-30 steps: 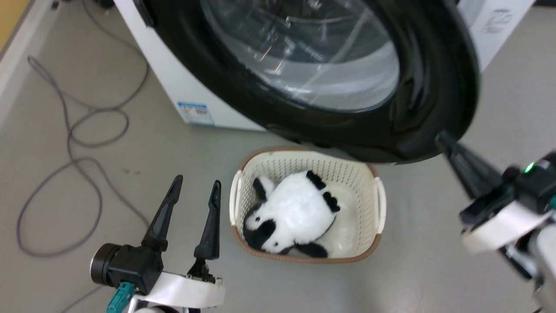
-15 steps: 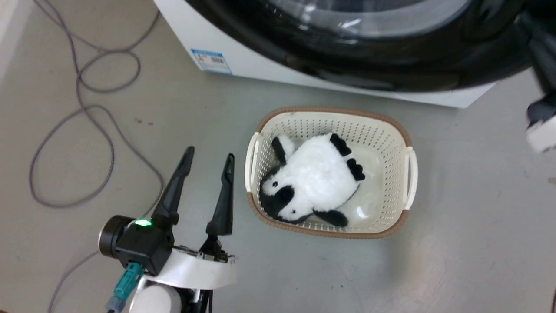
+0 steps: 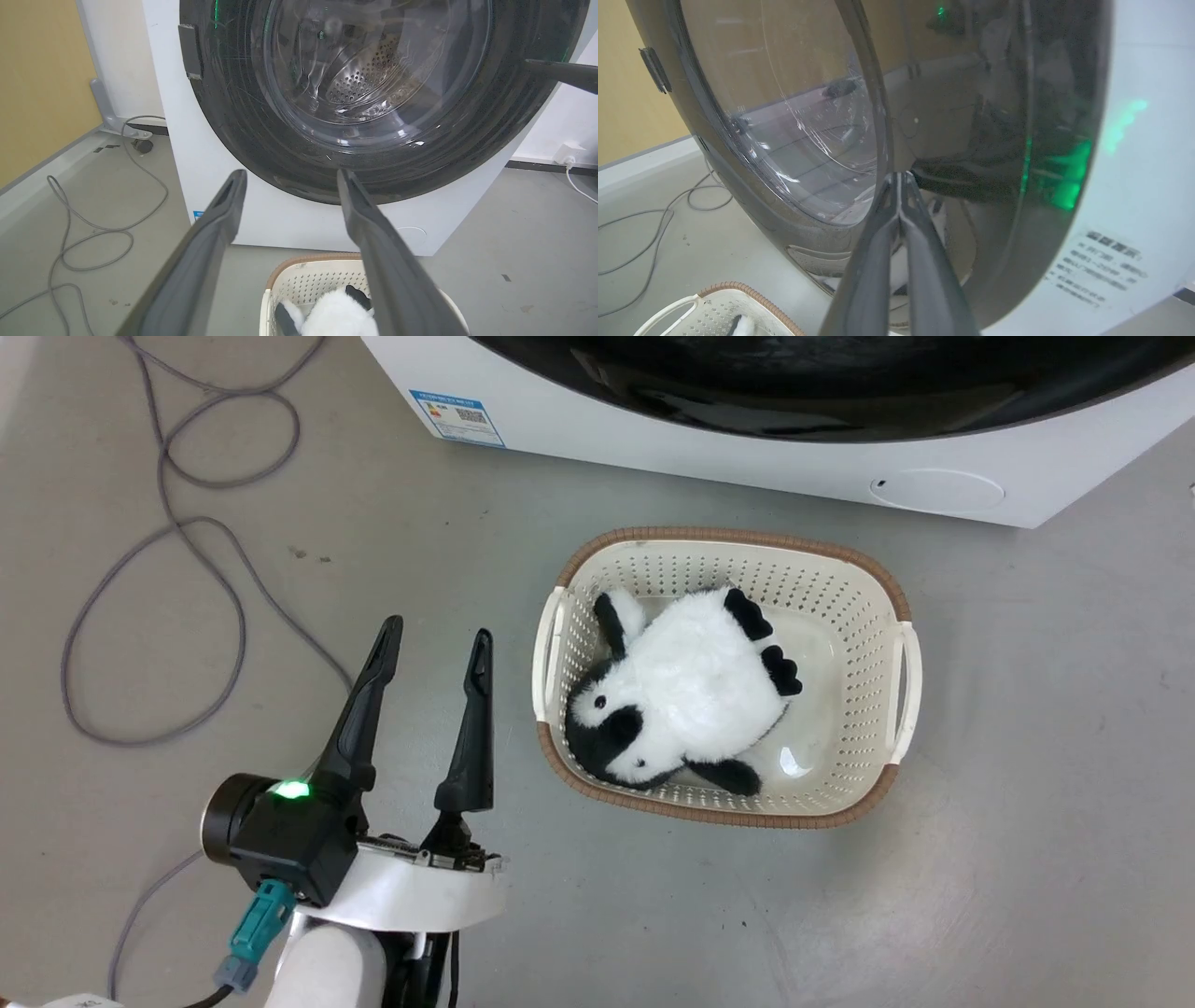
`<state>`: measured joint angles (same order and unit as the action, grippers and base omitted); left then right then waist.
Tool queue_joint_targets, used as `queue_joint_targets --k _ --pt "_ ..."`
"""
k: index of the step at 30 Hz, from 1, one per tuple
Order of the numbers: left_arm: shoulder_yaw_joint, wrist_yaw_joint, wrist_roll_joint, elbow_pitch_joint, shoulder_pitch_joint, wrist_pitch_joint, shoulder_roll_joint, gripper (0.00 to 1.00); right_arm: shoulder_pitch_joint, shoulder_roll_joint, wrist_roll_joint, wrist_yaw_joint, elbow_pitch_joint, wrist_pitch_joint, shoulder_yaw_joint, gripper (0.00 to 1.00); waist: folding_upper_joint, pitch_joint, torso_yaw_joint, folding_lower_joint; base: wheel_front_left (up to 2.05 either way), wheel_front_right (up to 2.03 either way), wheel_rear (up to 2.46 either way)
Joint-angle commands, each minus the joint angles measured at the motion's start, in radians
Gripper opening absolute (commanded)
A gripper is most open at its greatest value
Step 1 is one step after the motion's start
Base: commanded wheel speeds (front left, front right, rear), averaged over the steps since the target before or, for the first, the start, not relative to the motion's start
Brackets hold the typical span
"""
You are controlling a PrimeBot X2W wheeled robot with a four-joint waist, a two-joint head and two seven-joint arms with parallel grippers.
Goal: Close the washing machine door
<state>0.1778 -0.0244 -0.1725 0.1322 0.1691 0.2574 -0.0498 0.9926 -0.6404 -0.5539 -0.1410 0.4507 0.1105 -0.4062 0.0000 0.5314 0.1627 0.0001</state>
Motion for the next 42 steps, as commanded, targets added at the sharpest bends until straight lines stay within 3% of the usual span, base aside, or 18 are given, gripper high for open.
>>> queue_joint_targets --k 1,12,19,25,31,35,39,40,42 --pt "-0.002 0.007 -0.005 0.001 0.016 0.004 -0.001 1.00 0.030 0.000 0.005 0.010 0.019 0.007 0.011 0.00 0.0000 -0.005 -0.003 -0.0001 0.00 0.00 0.00" --pt "-0.030 0.000 -0.006 -0.025 -0.020 0.004 -0.001 1.00 -0.115 0.042 0.003 0.010 0.029 0.113 -0.001 0.00 0.0000 -0.164 -0.060 -0.0001 0.00 0.00 0.00" --pt "-0.063 -0.008 -0.029 -0.043 -0.072 0.004 -0.001 1.00 -0.347 0.096 0.017 0.010 -0.097 0.146 0.120 0.00 0.0000 -0.284 -0.117 -0.0001 0.00 0.00 0.00" --pt "-0.085 -0.007 -0.011 -0.071 -0.112 0.004 0.000 1.00 -0.559 0.194 0.114 0.010 -0.253 0.150 0.270 0.00 0.0000 -0.350 -0.159 -0.0001 0.00 0.00 0.00" --pt "-0.096 -0.021 0.005 -0.091 -0.143 0.004 0.000 1.00 -0.767 0.350 0.213 0.010 -0.398 0.151 0.412 0.00 0.0000 -0.397 -0.174 -0.0001 0.00 0.00 0.00" --pt "-0.097 -0.025 0.004 -0.110 -0.172 0.004 0.000 1.00 -0.879 0.438 0.271 0.010 -0.453 0.151 0.449 0.00 0.0000 -0.423 -0.177 -0.0001 0.00 0.00 0.00" --pt "-0.094 -0.038 0.008 -0.157 -0.201 0.004 0.000 1.00 -0.967 0.483 0.315 0.010 -0.455 0.149 0.434 0.00 0.0000 -0.448 -0.174 -0.0001 0.00 0.00 0.00" --pt "-0.101 -0.044 0.006 -0.181 -0.215 0.004 0.000 1.00 -1.013 0.510 0.339 0.010 -0.457 0.149 0.443 1.00 0.0000 -0.461 -0.175 -0.0001 0.00 0.00 0.00" --pt "-0.103 -0.045 0.006 -0.184 -0.220 0.004 0.000 1.00 -1.023 0.516 0.342 0.010 -0.456 0.149 0.445 1.00 0.0000 -0.465 -0.174 -0.0001 0.00 0.00 0.00"
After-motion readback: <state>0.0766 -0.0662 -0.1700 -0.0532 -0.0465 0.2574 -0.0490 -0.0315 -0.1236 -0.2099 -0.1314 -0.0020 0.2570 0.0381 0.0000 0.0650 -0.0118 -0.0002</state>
